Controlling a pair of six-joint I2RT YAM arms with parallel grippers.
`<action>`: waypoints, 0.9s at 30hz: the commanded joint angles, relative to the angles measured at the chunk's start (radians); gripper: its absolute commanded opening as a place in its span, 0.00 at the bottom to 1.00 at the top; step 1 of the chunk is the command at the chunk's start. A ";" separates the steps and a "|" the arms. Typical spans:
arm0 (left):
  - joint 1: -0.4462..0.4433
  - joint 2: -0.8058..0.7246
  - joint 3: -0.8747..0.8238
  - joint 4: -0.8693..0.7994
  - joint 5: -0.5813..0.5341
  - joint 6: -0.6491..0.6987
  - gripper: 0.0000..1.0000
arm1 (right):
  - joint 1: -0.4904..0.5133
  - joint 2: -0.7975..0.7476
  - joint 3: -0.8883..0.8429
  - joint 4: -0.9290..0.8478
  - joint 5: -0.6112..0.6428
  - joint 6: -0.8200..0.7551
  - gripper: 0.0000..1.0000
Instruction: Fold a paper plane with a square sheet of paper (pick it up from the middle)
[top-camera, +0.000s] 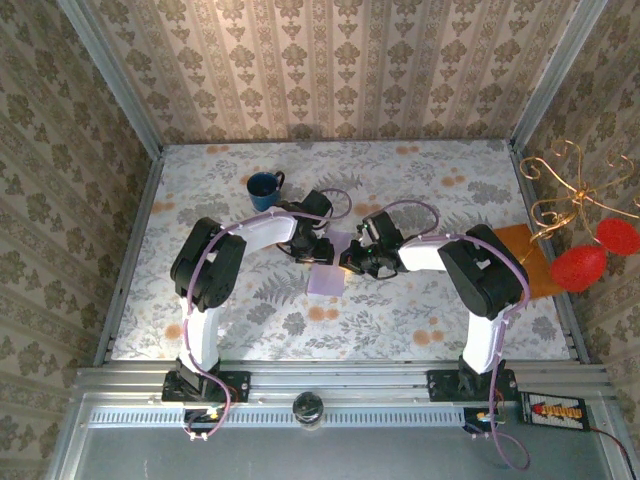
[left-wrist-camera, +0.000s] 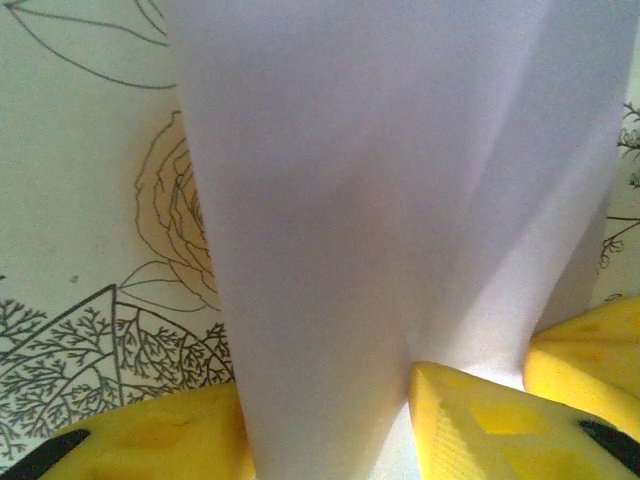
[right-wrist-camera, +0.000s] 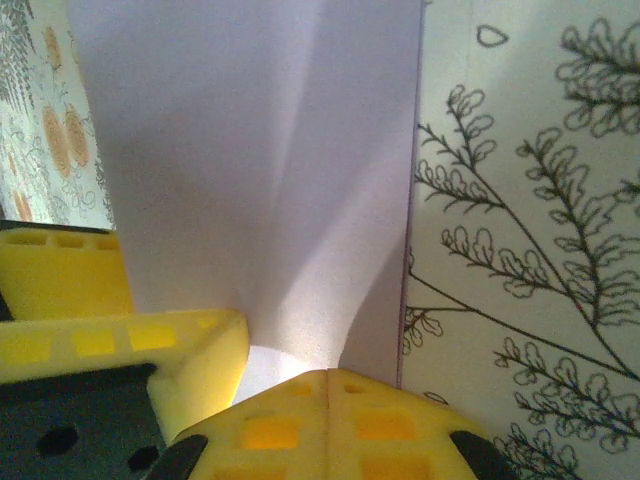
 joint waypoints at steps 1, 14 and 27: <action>-0.004 0.094 -0.099 -0.013 -0.055 0.003 0.48 | 0.006 0.054 0.028 -0.207 0.081 -0.063 0.00; 0.103 -0.293 -0.133 0.076 0.105 -0.015 0.58 | 0.005 0.176 0.133 -0.408 0.011 -0.305 0.00; 0.067 -0.187 -0.184 0.242 0.300 -0.167 0.23 | 0.004 0.206 0.155 -0.437 0.034 -0.302 0.00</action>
